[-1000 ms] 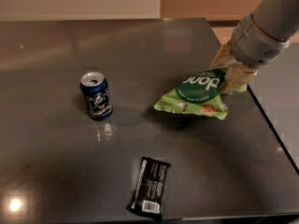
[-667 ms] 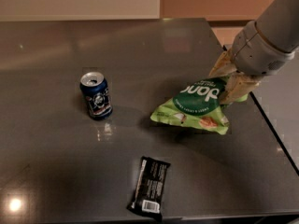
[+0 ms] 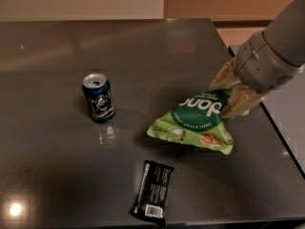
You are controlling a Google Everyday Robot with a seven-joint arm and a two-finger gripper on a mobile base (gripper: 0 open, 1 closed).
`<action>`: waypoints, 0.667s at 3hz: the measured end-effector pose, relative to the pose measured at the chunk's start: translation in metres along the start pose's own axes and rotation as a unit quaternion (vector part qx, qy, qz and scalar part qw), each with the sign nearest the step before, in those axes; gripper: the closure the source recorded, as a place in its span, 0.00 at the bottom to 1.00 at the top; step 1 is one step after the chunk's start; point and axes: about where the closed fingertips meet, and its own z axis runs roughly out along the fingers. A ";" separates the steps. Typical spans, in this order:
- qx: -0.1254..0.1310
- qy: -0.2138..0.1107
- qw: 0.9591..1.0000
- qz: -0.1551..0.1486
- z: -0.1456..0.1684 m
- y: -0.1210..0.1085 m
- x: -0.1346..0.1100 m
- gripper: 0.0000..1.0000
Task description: Move green rice chip bag near rxbar chocolate
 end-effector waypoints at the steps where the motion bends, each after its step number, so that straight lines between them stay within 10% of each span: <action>1: -0.002 -0.021 1.000 -0.006 -0.002 0.004 -0.013 0.49; 2: -0.006 -0.037 0.999 -0.017 -0.005 0.004 -0.026 0.26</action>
Offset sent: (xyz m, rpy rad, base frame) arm -0.0194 0.0306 0.0204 0.0878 0.0241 0.0930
